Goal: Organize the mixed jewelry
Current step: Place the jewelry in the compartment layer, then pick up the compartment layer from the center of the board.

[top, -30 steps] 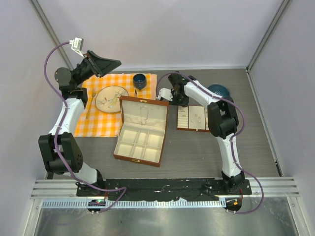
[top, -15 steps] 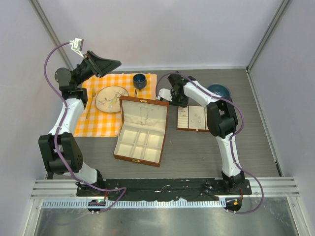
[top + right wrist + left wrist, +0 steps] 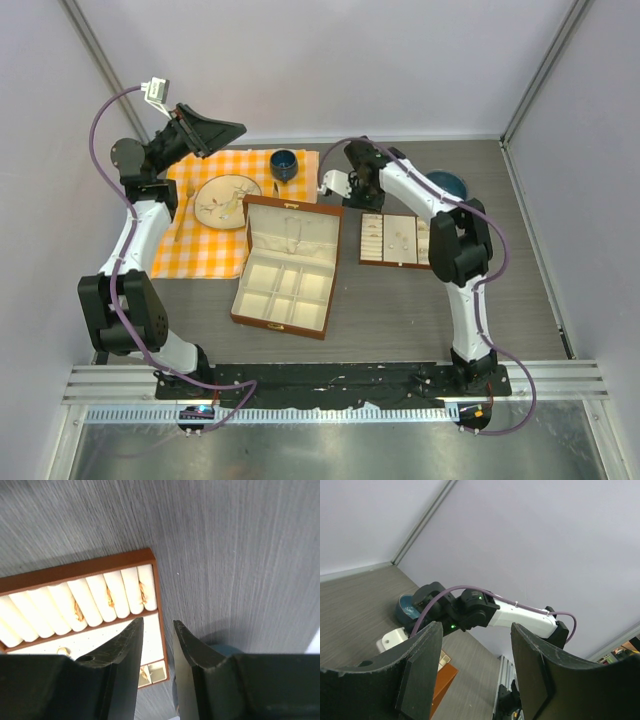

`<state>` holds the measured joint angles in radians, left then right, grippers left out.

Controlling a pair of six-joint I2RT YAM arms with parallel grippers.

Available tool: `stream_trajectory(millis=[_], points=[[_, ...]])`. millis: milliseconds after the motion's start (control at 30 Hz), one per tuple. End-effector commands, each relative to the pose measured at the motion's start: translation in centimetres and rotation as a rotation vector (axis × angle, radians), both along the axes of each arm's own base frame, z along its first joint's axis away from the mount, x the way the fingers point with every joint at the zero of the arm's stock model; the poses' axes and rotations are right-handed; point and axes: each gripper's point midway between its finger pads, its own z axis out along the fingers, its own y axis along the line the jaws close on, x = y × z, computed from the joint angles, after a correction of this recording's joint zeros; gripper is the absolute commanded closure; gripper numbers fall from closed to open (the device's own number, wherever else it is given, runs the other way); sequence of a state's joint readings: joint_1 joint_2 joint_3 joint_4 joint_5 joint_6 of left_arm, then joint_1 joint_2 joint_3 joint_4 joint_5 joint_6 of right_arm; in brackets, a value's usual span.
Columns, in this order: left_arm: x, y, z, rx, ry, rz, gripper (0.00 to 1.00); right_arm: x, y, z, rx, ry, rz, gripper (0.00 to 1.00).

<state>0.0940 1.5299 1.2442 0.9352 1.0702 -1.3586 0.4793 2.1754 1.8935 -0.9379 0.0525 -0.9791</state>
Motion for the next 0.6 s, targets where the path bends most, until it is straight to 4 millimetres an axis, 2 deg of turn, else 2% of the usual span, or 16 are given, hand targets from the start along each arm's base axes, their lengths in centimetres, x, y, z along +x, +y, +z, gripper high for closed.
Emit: stream_trajectory(millis=[0, 100, 200, 233, 300, 333, 367, 400, 433, 467, 500, 533, 567], points=[[-1.7, 0.2, 2.3, 0.004, -0.096, 0.007, 0.39, 0.1, 0.2, 6.6, 0.094, -0.106, -0.044, 0.64], [-1.5, 0.2, 2.2, 0.000, -0.086, 0.005, 0.39, -0.4, -0.8, 7.3, 0.125, -0.103, -0.110, 0.64], [-1.1, 0.2, 1.7, 0.001, -0.067, -0.003, 0.39, -1.1, -2.8, 8.6, 0.169, -0.108, -0.214, 0.62], [-1.0, 0.2, 1.6, 0.003, -0.066, -0.004, 0.39, -1.6, -4.2, 9.3, 0.180, -0.115, -0.252, 0.62], [-0.6, 0.1, 1.2, 0.014, -0.060, -0.019, 0.39, -2.3, -5.6, 9.8, 0.200, -0.117, -0.313, 0.61], [-0.3, 0.1, 1.0, 0.018, -0.055, -0.021, 0.39, -3.2, -6.3, 9.1, 0.201, -0.094, -0.360, 0.61], [-0.1, 0.1, 0.9, 0.024, -0.056, -0.021, 0.39, -3.6, -7.7, 10.2, 0.219, -0.118, -0.402, 0.61], [0.2, 0.1, 0.6, 0.028, -0.048, -0.020, 0.39, -4.0, -8.2, 10.3, 0.229, -0.120, -0.429, 0.61], [0.7, 0.3, 0.0, 0.043, -0.040, -0.005, 0.39, -5.1, -8.9, 9.3, 0.235, -0.090, -0.484, 0.61], [0.9, 0.3, -0.1, 0.054, -0.040, 0.001, 0.39, -5.5, -9.7, 10.4, 0.260, -0.124, -0.517, 0.60], [1.2, 0.4, -0.3, 0.064, -0.040, 0.015, 0.39, -6.0, -10.1, 10.3, 0.271, -0.125, -0.548, 0.60], [1.8, 0.5, -1.4, 0.076, 0.024, 0.031, 0.39, -7.1, -10.7, 9.1, 0.264, -0.102, -0.578, 0.60], [2.3, 0.7, -1.9, 0.119, -0.011, 0.063, 0.39, -7.4, -10.8, 9.0, 0.288, -0.110, -0.623, 0.53]])
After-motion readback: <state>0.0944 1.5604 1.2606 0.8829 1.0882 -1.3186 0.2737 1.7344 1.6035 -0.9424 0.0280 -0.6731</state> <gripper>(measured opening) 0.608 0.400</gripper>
